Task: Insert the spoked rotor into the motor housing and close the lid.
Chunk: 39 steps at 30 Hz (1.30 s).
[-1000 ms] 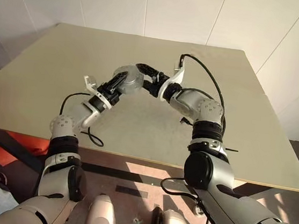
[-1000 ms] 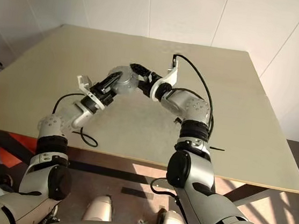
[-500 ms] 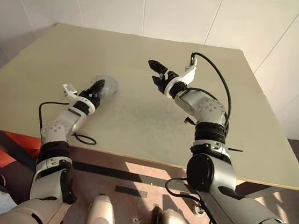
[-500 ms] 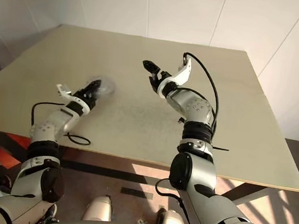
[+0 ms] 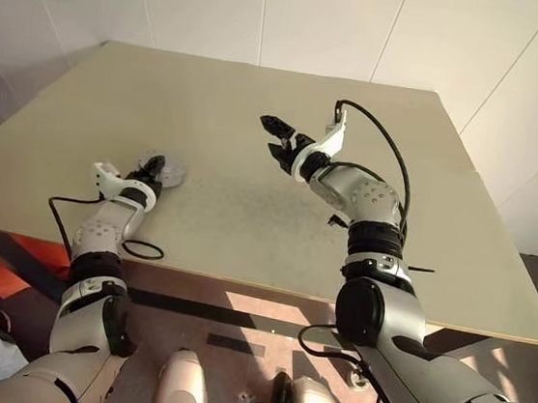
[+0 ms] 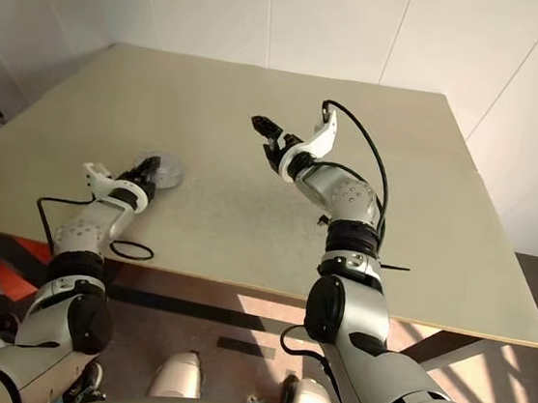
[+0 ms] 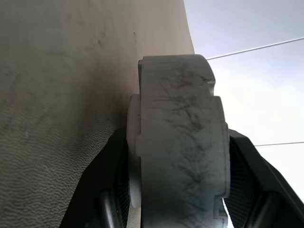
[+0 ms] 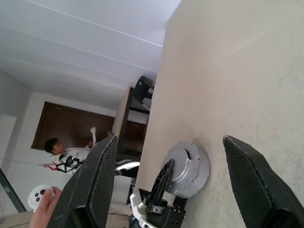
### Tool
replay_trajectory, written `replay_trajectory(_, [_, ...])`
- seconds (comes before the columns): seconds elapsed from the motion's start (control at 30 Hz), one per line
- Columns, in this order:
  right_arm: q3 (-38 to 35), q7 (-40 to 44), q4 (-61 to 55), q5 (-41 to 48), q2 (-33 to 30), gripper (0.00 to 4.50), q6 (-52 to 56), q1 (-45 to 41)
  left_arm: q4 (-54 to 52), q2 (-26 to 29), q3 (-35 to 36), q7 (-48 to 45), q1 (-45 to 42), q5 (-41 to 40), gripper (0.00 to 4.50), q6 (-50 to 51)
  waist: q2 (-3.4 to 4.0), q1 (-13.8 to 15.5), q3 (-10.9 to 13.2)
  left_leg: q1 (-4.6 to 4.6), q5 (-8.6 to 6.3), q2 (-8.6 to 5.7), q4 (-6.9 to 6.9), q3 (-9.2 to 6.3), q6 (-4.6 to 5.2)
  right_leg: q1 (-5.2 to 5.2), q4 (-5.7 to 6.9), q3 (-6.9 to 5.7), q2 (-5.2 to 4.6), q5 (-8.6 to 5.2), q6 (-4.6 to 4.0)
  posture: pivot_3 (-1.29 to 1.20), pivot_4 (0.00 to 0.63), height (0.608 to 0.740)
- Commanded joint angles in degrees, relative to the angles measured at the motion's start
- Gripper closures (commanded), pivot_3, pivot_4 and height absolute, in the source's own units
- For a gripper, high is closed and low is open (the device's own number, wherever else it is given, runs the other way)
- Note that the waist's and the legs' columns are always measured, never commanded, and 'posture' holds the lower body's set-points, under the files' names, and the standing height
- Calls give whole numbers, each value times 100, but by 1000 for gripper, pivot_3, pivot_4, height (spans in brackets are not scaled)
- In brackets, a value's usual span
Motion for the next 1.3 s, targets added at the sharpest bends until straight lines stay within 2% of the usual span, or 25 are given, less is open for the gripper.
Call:
replay_trajectory(0.03, [35,63,62,13,-52,526,32,-235,-181,334,132,-76,-240,34,1084,-223,-1,-12,-1,1,0,1,0,0,0,0,0,0,0,0,0,0,0,740])
replay_trajectory(0.1, [51,77,168,-15,-71,526,33,-260,-161,494,217,-58,-299,33,476,-295,-1,-31,-1,5,0,2,0,0,0,-1,2,0,1,0,-1,0,0,740])
replay_trajectory(0.4, [103,348,818,-297,-192,526,-90,-496,-192,1239,275,-176,-571,197,476,-439,-1,5,-1,6,0,2,2,0,-1,1,5,-1,0,0,-2,0,0,740])
replay_trajectory(0.5, [415,685,683,-595,-206,526,-238,-439,-336,1319,108,-306,-552,366,476,-455,-2,11,-1,5,0,0,4,0,-1,3,5,-1,-3,0,-3,0,0,740])
replay_trajectory(0.67, [1927,1832,-487,-2005,-464,526,-1643,346,-1234,1240,-1059,-1029,-217,1238,476,-496,-10,40,-3,-4,0,2,10,-5,0,5,4,-9,-5,0,-3,0,0,740])
replay_trajectory(0.77, [2603,2750,-1091,-2557,-1117,526,-2065,907,-2043,1197,-2075,-1629,118,1816,476,-466,-12,95,-4,-4,-1,-3,10,-5,2,11,0,-11,-12,0,-3,0,0,740])
replay_trajectory(0.97, [3192,4107,-1717,-3299,-2525,526,-2838,1733,-2797,1347,-3619,-2564,526,3033,476,-893,-12,132,-3,6,-2,0,20,-3,4,13,11,-6,-10,-6,-13,0,0,740])
replay_trajectory(1.13, [3383,4287,-1591,-3883,-3087,526,-3285,2021,-2773,1317,-4150,-3002,511,3584,476,-1207,-12,33,-3,10,-2,-1,30,2,5,15,17,1,-9,-3,-31,0,0,740])
replay_trajectory(1.3, [3360,3994,-1266,-4244,-3057,526,-3367,1991,-2453,1057,-4236,-3080,423,3816,476,-1429,-11,-30,-3,13,1,-1,34,7,3,15,23,6,-10,4,-42,0,0,740])
